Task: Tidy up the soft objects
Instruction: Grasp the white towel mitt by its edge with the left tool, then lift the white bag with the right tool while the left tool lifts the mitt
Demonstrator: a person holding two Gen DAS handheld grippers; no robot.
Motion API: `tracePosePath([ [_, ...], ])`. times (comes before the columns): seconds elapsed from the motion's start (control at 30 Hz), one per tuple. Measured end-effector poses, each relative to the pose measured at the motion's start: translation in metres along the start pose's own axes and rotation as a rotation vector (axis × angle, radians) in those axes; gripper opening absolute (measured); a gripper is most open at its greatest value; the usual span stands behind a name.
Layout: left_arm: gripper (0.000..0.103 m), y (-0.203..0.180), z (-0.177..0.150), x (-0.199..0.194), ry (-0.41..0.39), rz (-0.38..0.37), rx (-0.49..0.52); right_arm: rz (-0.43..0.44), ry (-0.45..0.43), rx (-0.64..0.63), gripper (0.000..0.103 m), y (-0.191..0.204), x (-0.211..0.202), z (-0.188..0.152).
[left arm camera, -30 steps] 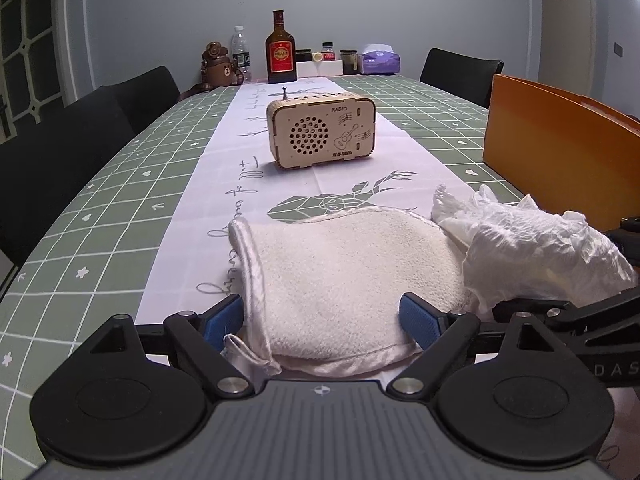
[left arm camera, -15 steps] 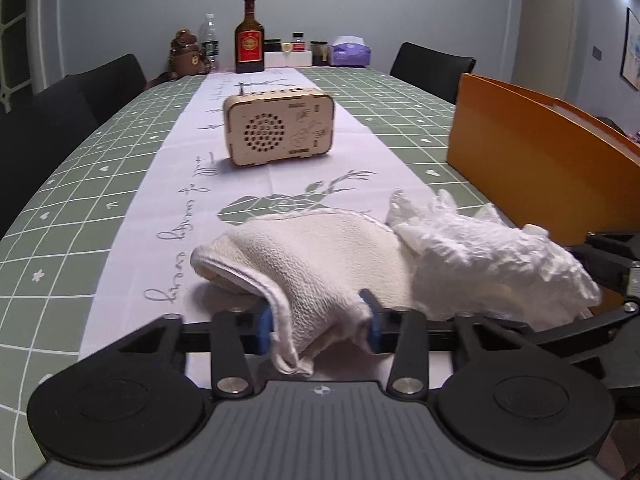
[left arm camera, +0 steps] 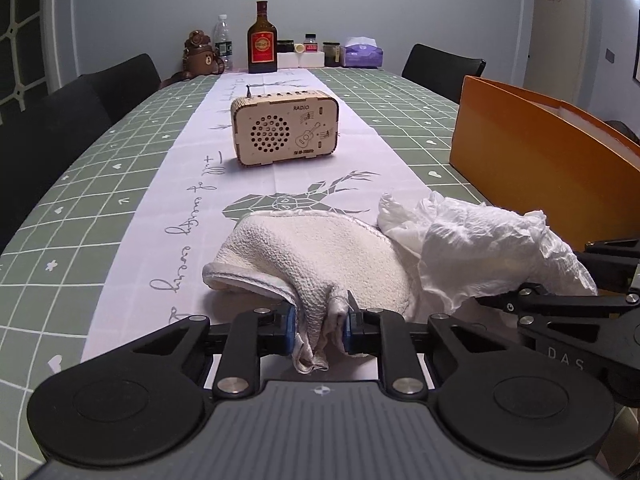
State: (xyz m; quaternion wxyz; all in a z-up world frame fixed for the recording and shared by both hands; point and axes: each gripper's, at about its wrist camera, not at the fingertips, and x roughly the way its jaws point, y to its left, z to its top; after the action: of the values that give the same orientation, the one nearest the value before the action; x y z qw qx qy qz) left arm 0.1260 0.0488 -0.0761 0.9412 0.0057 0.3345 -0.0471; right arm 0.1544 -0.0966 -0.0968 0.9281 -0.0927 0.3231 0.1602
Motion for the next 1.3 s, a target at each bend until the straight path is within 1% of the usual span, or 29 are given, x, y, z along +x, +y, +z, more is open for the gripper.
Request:
tracePosePath([
  [0.2, 0.023, 0.005, -0.001, -0.014, -0.021, 0.03, -0.019, 0.016, -0.009, 0.015, 0.022, 0.0, -0.007, -0.003],
  [0.3, 0.023, 0.01, -0.001, -0.022, -0.029, 0.052, -0.046, 0.027, -0.018, 0.028, 0.021, -0.002, -0.012, -0.003],
  [0.47, 0.023, 0.015, 0.002, -0.036, -0.054, 0.085, -0.068, 0.039, -0.024, 0.034, 0.021, -0.002, -0.021, -0.006],
  [0.53, 0.023, 0.015, 0.002, -0.042, -0.064, 0.093, -0.07, 0.041, -0.023, 0.044, 0.029, -0.003, -0.022, -0.007],
  [0.57, 0.023, 0.016, 0.002, -0.044, -0.069, 0.095, -0.071, 0.044, -0.029, 0.067, 0.037, -0.005, -0.023, -0.008],
  [0.6, 0.023, 0.015, 0.002, -0.047, -0.073, 0.097, -0.071, 0.054, -0.029, 0.085, 0.047, -0.006, -0.023, -0.009],
  [0.63, 0.023, 0.015, 0.001, -0.048, -0.076, 0.098, -0.07, 0.069, -0.029, 0.094, 0.054, -0.006, -0.022, -0.01],
  [0.67, 0.023, 0.015, 0.0, -0.05, -0.079, 0.1, -0.069, 0.08, -0.034, 0.099, 0.069, -0.006, -0.021, -0.01],
  [0.7, 0.023, 0.014, 0.0, -0.051, -0.081, 0.101, -0.067, 0.086, -0.037, 0.096, 0.078, -0.005, -0.018, -0.011],
  [0.8, 0.024, 0.012, -0.002, -0.051, -0.076, 0.104, -0.061, 0.081, -0.032, 0.052, 0.08, 0.001, -0.009, -0.009],
  [0.83, 0.024, 0.011, -0.003, -0.051, -0.072, 0.106, -0.057, 0.082, -0.031, 0.042, 0.083, 0.002, -0.006, -0.008],
  [0.87, 0.024, 0.011, -0.004, -0.051, -0.069, 0.107, -0.054, 0.091, -0.032, 0.038, 0.088, 0.002, -0.003, -0.006],
  [0.9, 0.024, 0.011, -0.004, -0.05, -0.068, 0.109, -0.052, 0.107, -0.026, 0.036, 0.094, 0.002, 0.0, -0.005],
  [1.0, 0.024, 0.011, -0.002, -0.05, -0.068, 0.11, -0.049, 0.174, -0.003, 0.03, 0.096, 0.001, 0.008, 0.001],
  [1.1, 0.025, 0.012, -0.003, -0.05, -0.069, 0.11, -0.045, 0.248, 0.007, 0.065, 0.1, -0.006, 0.008, 0.006],
  [1.2, 0.025, 0.014, -0.004, -0.049, -0.066, 0.111, -0.043, 0.323, 0.038, 0.126, 0.1, -0.018, 0.005, 0.008],
  [1.3, 0.025, 0.017, -0.003, -0.047, -0.059, 0.112, -0.046, 0.365, 0.032, 0.191, 0.1, -0.029, -0.001, 0.009],
])
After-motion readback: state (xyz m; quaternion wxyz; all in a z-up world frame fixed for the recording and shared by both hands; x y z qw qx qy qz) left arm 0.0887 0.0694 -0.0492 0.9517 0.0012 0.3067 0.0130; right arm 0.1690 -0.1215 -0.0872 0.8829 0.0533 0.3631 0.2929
